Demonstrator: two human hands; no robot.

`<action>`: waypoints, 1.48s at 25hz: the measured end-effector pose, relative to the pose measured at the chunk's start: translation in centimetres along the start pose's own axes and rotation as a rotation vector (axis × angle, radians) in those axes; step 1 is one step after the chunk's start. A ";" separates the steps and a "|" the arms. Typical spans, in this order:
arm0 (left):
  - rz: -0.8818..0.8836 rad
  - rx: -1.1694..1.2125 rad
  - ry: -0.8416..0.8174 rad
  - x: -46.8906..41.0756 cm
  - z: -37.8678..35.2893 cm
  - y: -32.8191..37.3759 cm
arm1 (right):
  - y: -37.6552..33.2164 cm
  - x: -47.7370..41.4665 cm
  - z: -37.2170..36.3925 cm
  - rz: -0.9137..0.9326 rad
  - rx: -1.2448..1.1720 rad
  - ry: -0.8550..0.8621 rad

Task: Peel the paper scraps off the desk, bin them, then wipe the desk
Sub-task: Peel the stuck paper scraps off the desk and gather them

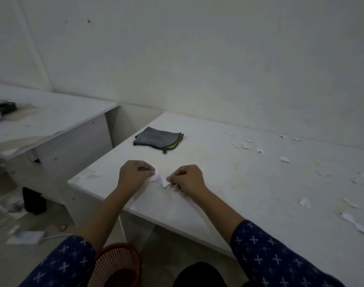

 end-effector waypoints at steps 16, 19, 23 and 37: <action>-0.493 -0.169 -0.291 3.4 -14.9 11.8 | 4.9 6.9 13.5 0.107 0.836 0.357; -0.569 -0.150 -0.452 4.9 -21.1 16.3 | 8.5 9.1 19.6 -0.021 0.892 0.417; -0.647 -0.113 -0.559 6.4 -27.1 21.6 | 12.0 11.7 27.0 -0.127 0.859 0.525; -0.609 0.073 -0.501 5.6 -31.2 26.3 | 15.5 11.4 36.4 -0.101 0.680 0.489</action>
Point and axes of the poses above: each hand's wrist, its own x-axis away from the middle knuckle, its own z-axis out of the back of the hand, y = z × x, the point moved 6 cm from there along -x, towards the middle knuckle, and after that the axes turned 10 degrees about -z, right-handed, at the moved point
